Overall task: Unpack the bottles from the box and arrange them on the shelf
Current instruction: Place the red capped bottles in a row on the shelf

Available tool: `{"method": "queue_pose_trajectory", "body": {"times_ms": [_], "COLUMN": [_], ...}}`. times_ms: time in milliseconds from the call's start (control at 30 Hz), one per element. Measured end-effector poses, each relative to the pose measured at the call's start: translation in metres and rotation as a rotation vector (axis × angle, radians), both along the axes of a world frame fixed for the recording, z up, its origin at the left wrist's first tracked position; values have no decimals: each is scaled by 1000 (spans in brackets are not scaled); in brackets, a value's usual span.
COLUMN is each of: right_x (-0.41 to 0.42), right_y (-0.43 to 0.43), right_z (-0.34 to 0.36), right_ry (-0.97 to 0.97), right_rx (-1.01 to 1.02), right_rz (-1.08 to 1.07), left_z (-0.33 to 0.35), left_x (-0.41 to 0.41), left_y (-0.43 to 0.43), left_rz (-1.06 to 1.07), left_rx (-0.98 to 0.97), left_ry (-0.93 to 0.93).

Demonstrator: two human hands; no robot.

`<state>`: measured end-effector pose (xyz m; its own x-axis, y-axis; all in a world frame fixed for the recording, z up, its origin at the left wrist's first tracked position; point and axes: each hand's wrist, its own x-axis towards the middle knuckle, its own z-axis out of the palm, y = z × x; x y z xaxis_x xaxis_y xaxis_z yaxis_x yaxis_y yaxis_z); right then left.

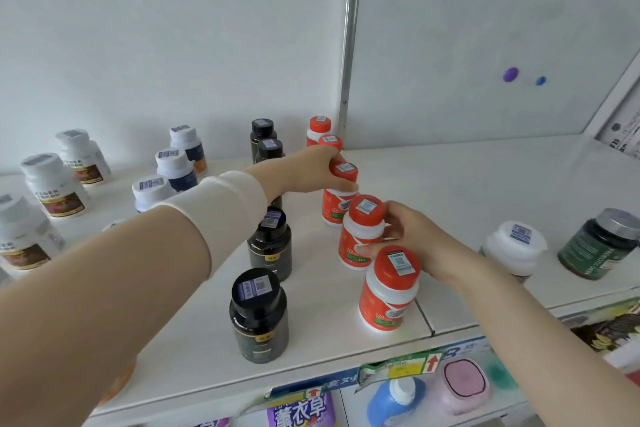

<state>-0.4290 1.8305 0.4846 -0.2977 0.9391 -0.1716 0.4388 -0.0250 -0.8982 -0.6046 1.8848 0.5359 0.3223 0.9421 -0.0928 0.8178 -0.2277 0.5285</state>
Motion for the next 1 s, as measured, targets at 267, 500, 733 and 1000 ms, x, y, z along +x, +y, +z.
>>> {"method": "queue_pose_trajectory", "body": {"times_ms": [267, 500, 733, 1000], "right_x": [1, 11, -4, -123], "right_y": [2, -10, -25, -119], "right_z": [-10, 28, 102, 93], "right_ry": [17, -3, -146, -598], "right_rx": [-16, 38, 372, 806], "right_rz": [-13, 78, 73, 395], "left_z": [-4, 22, 89, 83], "left_x": [2, -2, -39, -109], "left_y": [-1, -16, -97, -249], "left_rz": [19, 79, 261, 531], "left_rx": [-14, 95, 471, 490], "left_ry": [-23, -123, 297, 997]}}
